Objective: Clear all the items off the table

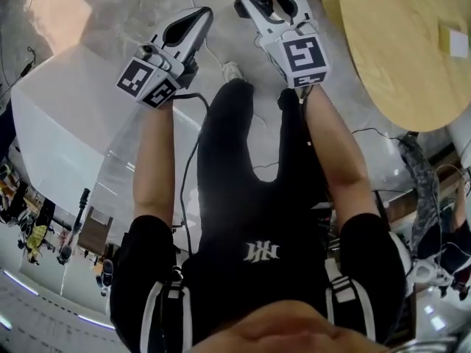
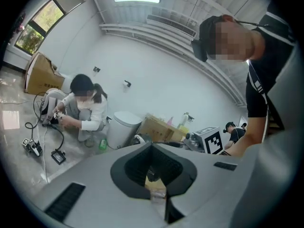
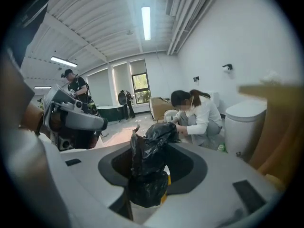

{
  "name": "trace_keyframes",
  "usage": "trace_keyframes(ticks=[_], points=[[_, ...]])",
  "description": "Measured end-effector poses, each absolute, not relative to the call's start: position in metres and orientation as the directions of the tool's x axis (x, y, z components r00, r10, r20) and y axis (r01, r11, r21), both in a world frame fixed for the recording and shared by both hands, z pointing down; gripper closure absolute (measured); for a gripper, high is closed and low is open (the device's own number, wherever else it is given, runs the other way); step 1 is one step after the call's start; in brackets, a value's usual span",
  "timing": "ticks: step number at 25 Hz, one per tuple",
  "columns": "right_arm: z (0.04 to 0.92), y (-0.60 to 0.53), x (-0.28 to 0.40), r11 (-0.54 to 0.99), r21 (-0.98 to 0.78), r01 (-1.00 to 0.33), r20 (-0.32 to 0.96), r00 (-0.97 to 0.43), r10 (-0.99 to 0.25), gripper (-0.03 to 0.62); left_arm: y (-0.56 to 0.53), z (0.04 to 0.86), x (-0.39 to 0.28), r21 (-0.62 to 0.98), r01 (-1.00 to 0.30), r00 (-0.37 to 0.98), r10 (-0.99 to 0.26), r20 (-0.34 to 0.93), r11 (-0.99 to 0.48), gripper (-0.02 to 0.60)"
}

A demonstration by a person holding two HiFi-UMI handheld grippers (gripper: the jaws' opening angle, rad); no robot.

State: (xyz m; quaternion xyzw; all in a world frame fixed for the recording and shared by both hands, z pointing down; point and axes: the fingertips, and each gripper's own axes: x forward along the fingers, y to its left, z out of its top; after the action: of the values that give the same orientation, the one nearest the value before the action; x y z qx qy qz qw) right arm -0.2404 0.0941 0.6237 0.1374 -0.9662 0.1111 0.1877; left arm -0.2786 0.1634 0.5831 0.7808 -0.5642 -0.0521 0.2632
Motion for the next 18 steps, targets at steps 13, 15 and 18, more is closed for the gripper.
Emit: trace_keyframes(ticks=[13, 15, 18], points=[[0.820, 0.051, -0.235, 0.928, -0.080, -0.364, 0.482, -0.829, -0.284, 0.425, 0.160, 0.743, -0.274, 0.435, -0.853, 0.418, -0.877, 0.236, -0.289, 0.569], [0.857, 0.035, -0.227, 0.930, -0.076, -0.360, 0.499, -0.821, -0.277, 0.425, 0.147, 0.776, -0.265, 0.437, -0.850, 0.428, -0.870, 0.246, -0.294, 0.569], [0.897, 0.005, -0.215, 0.931, -0.070, -0.358, 0.517, -0.811, -0.273, 0.425, 0.118, 0.812, -0.253, 0.435, -0.845, 0.445, -0.860, 0.251, -0.311, 0.569]])
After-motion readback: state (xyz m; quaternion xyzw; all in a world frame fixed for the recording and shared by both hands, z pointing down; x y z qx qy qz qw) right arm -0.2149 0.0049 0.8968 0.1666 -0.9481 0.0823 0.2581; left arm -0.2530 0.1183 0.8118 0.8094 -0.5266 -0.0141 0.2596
